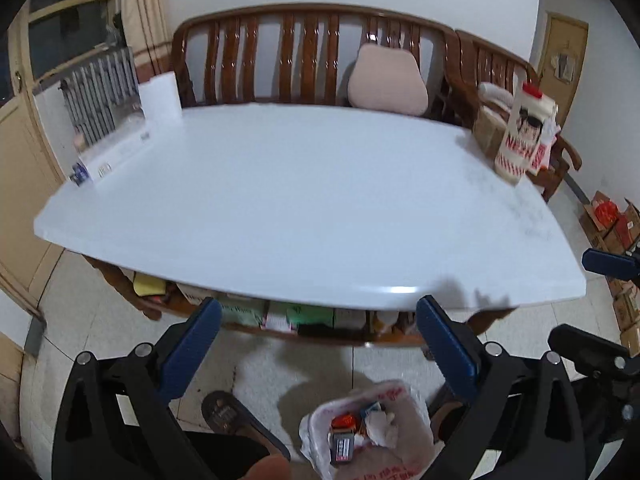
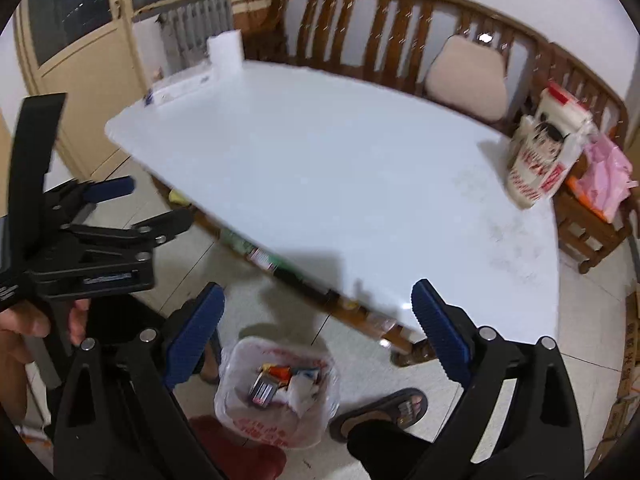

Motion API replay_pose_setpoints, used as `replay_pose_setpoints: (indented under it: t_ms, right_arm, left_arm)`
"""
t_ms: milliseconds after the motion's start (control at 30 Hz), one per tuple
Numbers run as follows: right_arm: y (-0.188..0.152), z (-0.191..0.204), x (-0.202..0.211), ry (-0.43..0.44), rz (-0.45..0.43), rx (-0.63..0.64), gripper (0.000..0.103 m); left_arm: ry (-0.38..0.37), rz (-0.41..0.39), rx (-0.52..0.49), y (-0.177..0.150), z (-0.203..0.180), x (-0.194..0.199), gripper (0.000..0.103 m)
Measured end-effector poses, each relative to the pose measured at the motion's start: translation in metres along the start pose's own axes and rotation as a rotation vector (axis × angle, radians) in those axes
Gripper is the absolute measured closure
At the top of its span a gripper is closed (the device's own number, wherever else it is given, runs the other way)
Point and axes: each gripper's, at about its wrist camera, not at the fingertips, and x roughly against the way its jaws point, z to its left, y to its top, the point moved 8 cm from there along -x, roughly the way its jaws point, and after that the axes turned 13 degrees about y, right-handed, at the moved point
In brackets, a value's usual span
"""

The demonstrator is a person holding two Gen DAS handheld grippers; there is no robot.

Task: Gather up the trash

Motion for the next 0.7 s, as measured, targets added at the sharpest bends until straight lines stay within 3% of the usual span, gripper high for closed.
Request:
replay_pose_setpoints:
  t_ms: [267, 367, 700]
  right_arm:
    - [0.03, -0.01, 0.024, -0.073, -0.125, -0.037, 0.007]
    - [0.042, -0.014, 0.036, -0.136, -0.18, -0.046, 0.007]
    - [0.043, -0.034, 0.05, -0.174, -0.283, -0.158, 0.007]
  left_arm:
    - [0.028, -0.074, 0.019, 0.033, 0.009, 0.021, 0.008]
    - [0.042, -0.092, 0.036, 0.042, 0.013, 0.024, 0.008]
    - [0.043, -0.087, 0.058, 0.039, 0.018, 0.015, 0.008]
